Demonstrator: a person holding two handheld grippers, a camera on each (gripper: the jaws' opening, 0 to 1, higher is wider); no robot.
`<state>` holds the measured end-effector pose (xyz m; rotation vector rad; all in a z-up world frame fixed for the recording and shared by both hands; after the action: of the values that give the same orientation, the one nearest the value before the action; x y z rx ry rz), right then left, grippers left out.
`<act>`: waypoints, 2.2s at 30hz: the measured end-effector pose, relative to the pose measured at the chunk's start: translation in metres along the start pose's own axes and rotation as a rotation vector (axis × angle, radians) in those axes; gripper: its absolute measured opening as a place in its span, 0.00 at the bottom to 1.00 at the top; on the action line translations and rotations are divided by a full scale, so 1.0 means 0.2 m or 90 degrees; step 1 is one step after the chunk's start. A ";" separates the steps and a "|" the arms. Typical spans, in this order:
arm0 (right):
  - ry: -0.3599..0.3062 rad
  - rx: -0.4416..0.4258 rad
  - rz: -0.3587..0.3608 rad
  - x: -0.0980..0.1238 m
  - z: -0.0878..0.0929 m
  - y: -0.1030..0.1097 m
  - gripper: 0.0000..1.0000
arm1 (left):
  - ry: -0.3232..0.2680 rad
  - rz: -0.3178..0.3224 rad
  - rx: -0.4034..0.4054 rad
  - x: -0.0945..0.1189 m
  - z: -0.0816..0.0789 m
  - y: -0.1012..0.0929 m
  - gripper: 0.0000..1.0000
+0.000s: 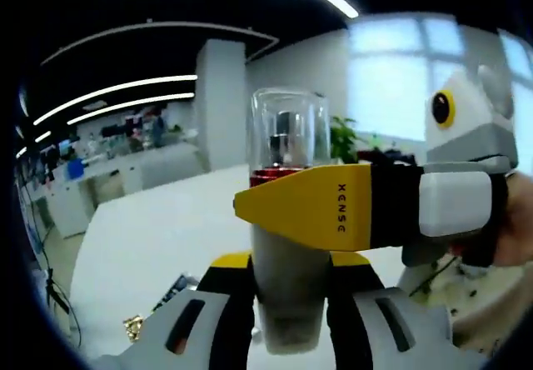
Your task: Arrange the skincare products in the storage area until every visible bottle or jar stands upright without overlapping.
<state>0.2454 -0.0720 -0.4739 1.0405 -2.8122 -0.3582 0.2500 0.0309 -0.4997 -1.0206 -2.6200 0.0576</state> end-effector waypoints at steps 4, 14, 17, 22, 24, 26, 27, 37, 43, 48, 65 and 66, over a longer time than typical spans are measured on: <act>0.011 0.033 -0.084 0.00 -0.01 0.00 0.29 | -0.006 0.025 0.008 0.03 -0.01 0.02 0.28; 0.013 0.080 -0.258 0.01 -0.08 -0.01 0.32 | -0.027 0.158 0.011 0.09 -0.07 0.00 0.28; 0.014 0.063 -0.321 0.02 -0.11 0.00 0.33 | -0.031 0.191 -0.005 0.11 -0.09 -0.02 0.28; 0.034 0.065 -0.380 0.03 -0.14 0.02 0.36 | -0.032 0.266 -0.015 0.14 -0.13 -0.04 0.28; 0.033 0.084 -0.398 0.03 -0.15 0.04 0.37 | -0.029 0.281 -0.030 0.16 -0.14 -0.05 0.28; 0.030 0.091 -0.418 0.04 -0.15 0.05 0.37 | -0.027 0.304 -0.024 0.17 -0.14 -0.07 0.28; 0.032 0.089 -0.430 0.04 -0.15 0.06 0.37 | -0.025 0.319 -0.019 0.17 -0.13 -0.07 0.28; 0.077 0.102 -0.547 0.11 -0.15 0.11 0.33 | -0.004 0.456 0.038 0.20 -0.08 -0.14 0.28; 0.054 0.094 -0.507 0.10 -0.16 0.11 0.33 | -0.025 0.459 0.064 0.20 -0.08 -0.11 0.28; 0.037 0.105 -0.453 0.08 -0.16 0.11 0.32 | -0.048 0.419 0.044 0.19 -0.10 -0.07 0.28; 0.018 0.013 -0.030 -0.03 -0.14 0.00 0.32 | -0.060 0.023 -0.105 0.04 -0.12 -0.10 0.31; 0.015 0.003 -0.018 -0.03 -0.14 0.00 0.31 | -0.057 0.017 -0.103 0.03 -0.11 -0.10 0.32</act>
<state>0.2550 -0.0732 -0.4475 1.0786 -2.7815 -0.3395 0.2402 0.0186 -0.4735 -1.1307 -2.7290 -0.1056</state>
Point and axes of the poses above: the point that each gripper's makers call its tool centre point, and the gripper's own axes: x roughly backward along the fingers, y roughly to its left, z roughly out of its underside, the point moved 9 cm from there along x, roughly backward along the fingers, and after that the axes turned 6 degrees about x, right-handed, at the moved point
